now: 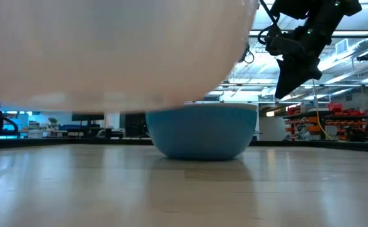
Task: Nest bowls inside each other
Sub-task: Stack the orange bowl on the gray bowl
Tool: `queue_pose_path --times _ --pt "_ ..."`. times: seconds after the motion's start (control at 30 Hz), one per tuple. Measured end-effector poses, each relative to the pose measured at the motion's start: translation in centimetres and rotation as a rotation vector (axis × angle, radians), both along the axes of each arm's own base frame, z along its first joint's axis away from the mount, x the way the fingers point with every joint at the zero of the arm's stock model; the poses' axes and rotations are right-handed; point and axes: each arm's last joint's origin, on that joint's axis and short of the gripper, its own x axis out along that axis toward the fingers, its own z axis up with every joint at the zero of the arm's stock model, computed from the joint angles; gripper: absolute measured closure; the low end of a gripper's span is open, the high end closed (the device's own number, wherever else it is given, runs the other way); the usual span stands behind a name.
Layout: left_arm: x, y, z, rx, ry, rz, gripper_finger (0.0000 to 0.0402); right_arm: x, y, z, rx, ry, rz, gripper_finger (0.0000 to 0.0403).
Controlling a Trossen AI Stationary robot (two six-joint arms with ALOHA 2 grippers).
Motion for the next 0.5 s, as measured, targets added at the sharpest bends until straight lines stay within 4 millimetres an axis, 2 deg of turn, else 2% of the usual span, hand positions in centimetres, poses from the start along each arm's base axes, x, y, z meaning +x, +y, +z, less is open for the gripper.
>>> queue_pose_path --times 0.2,0.5 --pt "0.9 1.4 4.3 0.108 -0.028 0.036 0.039 0.0 0.0 0.0 -0.009 0.001 0.015 0.0358" --pt "2.6 5.8 10.1 0.157 -0.144 0.092 0.0391 0.2 0.0 0.1 -0.02 -0.009 0.033 0.0358"
